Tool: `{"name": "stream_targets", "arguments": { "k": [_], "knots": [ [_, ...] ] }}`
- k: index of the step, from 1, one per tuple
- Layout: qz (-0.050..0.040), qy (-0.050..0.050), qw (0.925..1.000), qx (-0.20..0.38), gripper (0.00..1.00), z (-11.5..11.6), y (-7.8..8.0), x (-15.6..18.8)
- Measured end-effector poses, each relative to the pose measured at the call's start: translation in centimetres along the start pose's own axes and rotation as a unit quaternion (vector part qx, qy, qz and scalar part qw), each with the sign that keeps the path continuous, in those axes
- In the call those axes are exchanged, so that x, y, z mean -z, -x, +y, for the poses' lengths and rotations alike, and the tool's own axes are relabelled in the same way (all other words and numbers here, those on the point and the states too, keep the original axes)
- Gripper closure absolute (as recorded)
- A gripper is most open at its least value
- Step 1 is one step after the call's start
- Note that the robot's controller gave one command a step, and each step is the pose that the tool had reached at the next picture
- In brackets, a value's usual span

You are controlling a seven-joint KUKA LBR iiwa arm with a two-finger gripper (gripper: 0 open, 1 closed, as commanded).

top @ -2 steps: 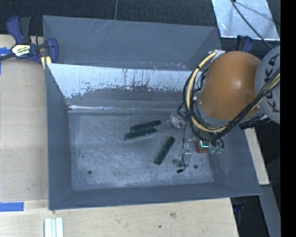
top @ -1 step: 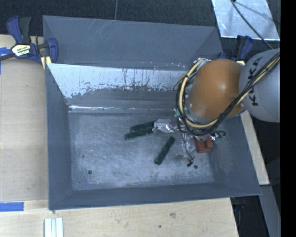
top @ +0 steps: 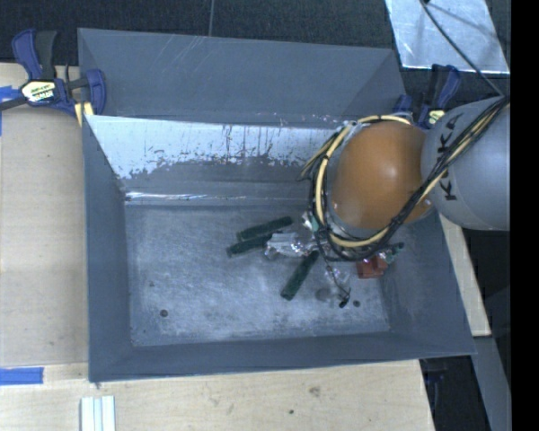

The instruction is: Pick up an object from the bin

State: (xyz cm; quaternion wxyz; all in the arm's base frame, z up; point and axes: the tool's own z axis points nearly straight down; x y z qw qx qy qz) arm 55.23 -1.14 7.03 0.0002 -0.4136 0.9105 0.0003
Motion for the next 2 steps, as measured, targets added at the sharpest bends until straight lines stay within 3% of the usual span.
{"name": "stream_targets", "arguments": {
  "k": [1,2],
  "knots": [
    [-0.0005,0.000,1.0000,-0.001,1.00,0.0,0.1,0.1],
    [-0.0019,-0.002,0.9995,0.033,1.00,0.3,0.9,15.2]
  ]
}}
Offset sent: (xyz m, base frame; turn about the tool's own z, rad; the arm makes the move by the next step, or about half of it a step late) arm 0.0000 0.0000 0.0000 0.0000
